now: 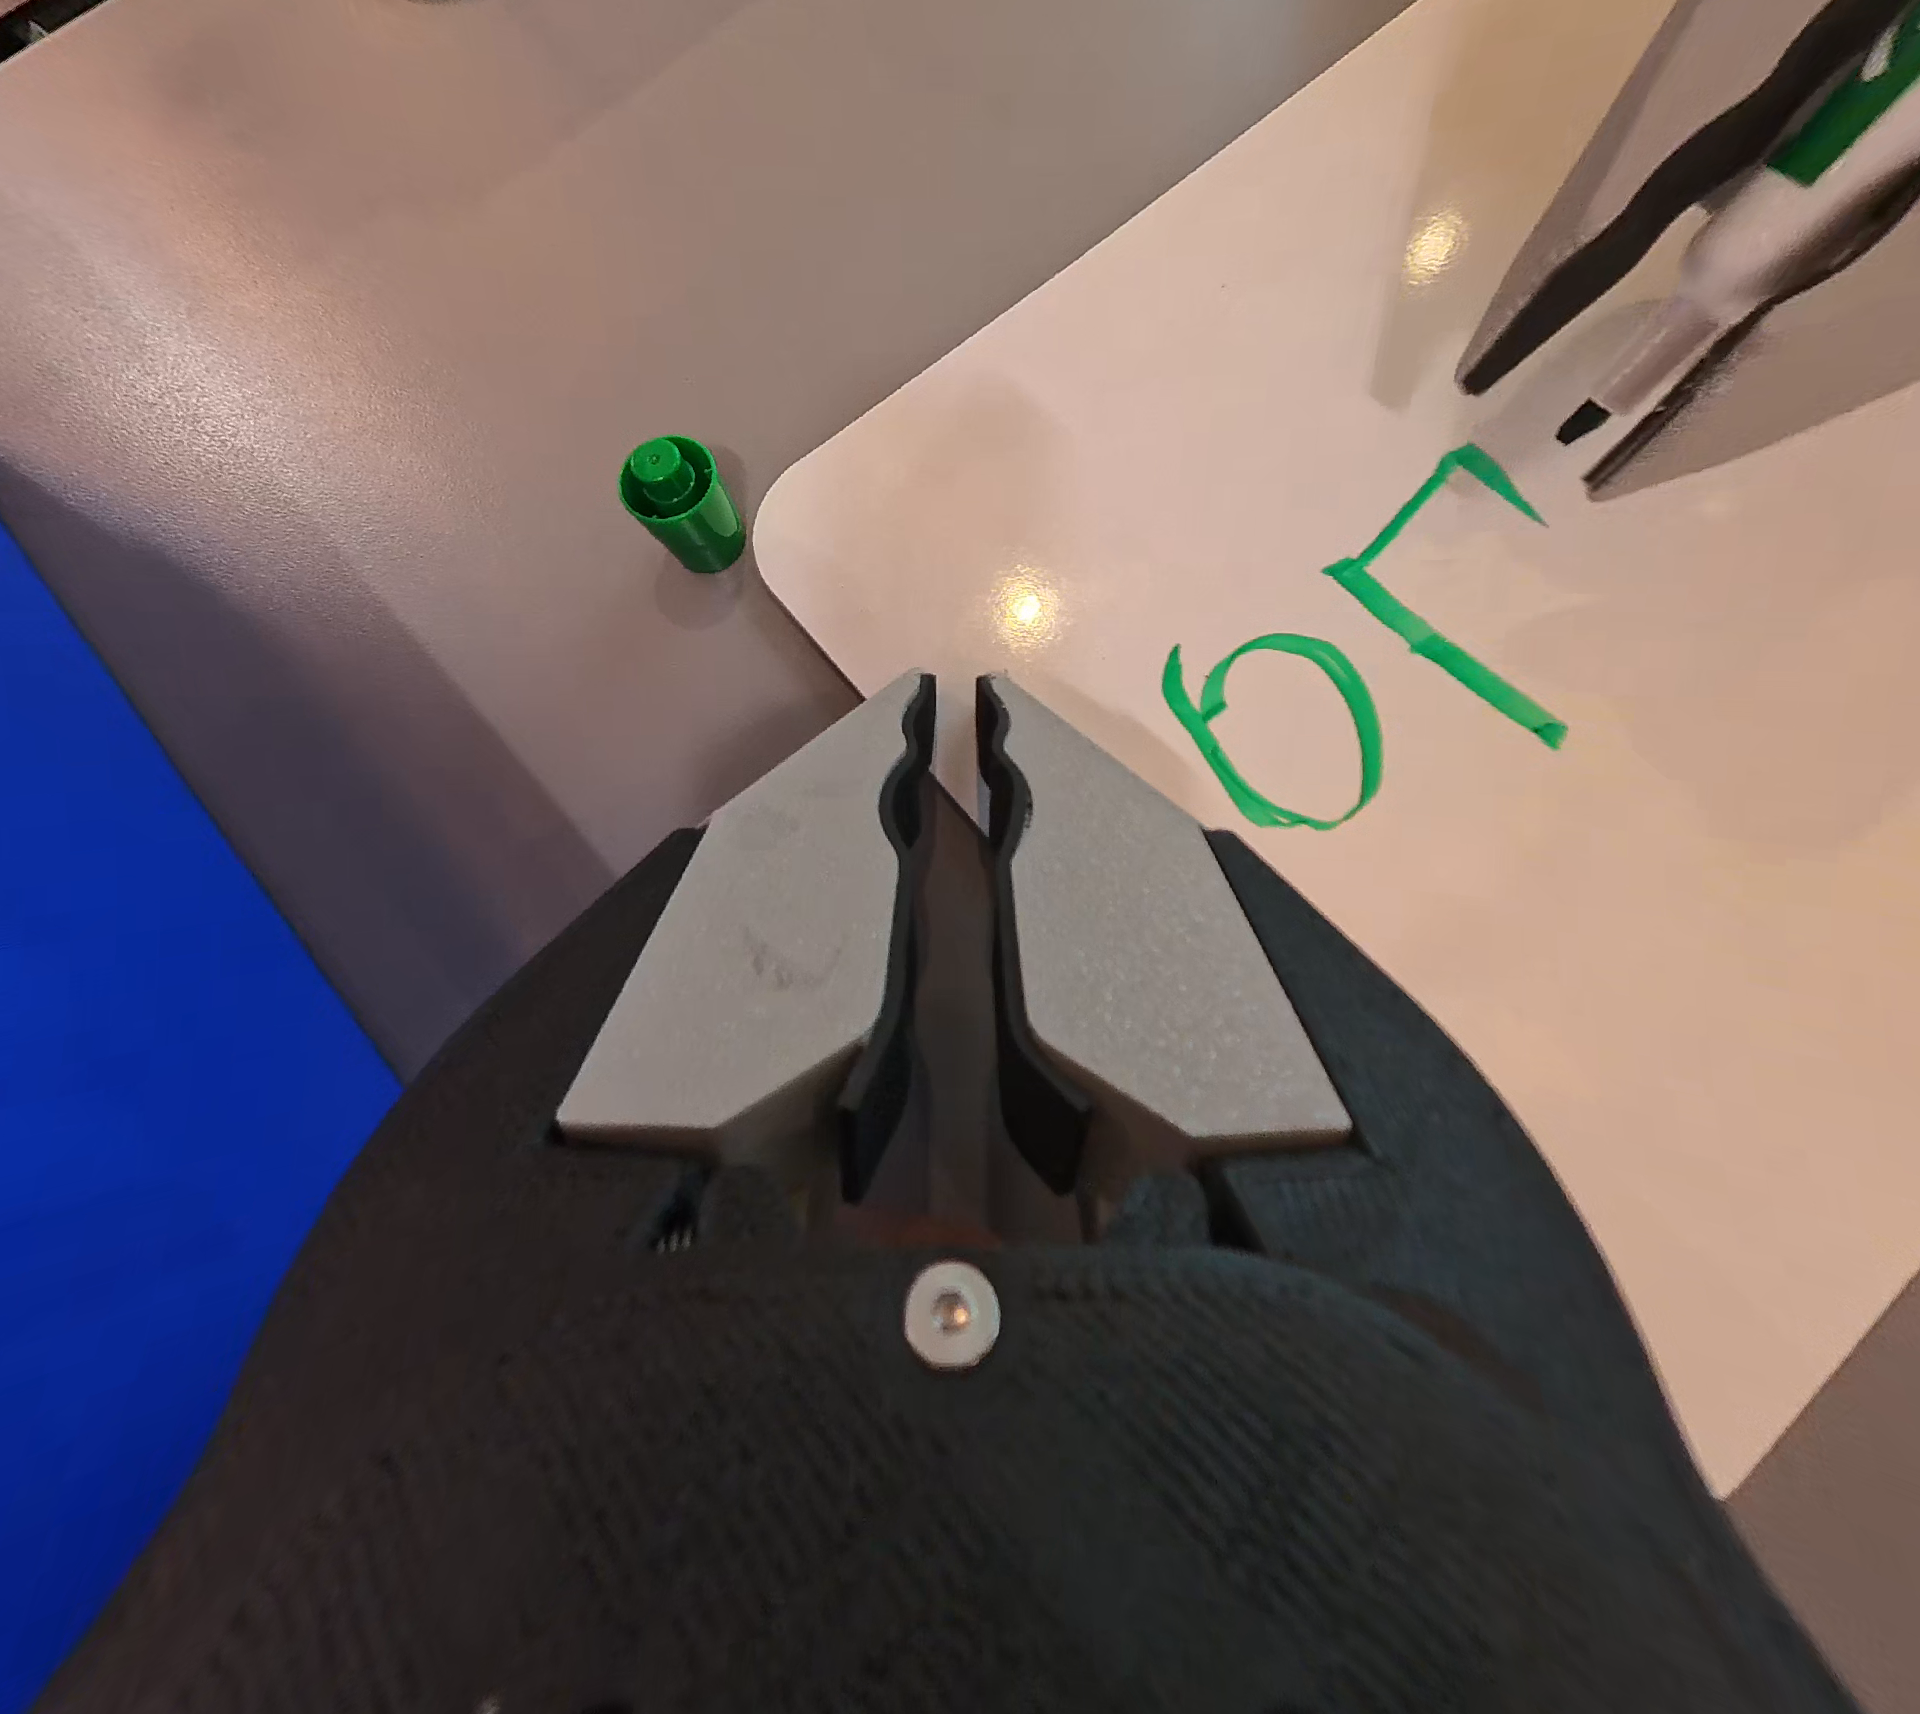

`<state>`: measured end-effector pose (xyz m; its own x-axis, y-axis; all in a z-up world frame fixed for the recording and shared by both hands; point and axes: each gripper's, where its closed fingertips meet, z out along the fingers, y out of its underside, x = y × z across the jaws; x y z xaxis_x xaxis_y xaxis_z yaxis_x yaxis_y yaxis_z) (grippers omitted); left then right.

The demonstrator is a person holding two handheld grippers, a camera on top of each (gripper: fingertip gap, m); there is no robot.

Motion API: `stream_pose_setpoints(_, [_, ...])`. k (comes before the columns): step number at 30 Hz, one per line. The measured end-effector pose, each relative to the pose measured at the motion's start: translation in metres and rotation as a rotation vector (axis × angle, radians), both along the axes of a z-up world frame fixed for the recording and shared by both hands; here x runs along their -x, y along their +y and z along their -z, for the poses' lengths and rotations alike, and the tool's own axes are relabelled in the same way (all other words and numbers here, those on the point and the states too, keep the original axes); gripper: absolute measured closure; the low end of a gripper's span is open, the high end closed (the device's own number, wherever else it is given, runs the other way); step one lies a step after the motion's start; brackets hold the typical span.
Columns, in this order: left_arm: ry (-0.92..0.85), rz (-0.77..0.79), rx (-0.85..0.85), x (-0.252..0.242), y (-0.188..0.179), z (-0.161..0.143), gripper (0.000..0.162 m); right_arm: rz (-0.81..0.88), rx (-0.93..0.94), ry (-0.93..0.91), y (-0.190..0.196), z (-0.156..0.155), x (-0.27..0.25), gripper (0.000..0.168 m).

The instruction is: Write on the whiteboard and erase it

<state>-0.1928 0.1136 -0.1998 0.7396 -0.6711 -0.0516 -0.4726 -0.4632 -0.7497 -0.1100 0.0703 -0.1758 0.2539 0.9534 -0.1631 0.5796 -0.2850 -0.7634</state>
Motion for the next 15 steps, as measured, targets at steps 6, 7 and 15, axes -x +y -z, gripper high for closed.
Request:
stream_pose_setpoints(6, [0.003,0.000,-0.003,0.000,0.000,0.000,0.156,-0.019,0.001,-0.064,-0.003,0.013,0.000,0.145])
stream_pose_setpoints(7, [0.002,0.000,-0.002,0.000,0.000,0.000,0.156,-0.020,-0.007,-0.075,-0.003,0.015,0.000,0.145])
stream_pose_setpoints(15, [0.003,0.003,-0.003,0.000,0.000,0.000,0.157,-0.023,-0.007,-0.103,-0.002,0.022,-0.001,0.145])
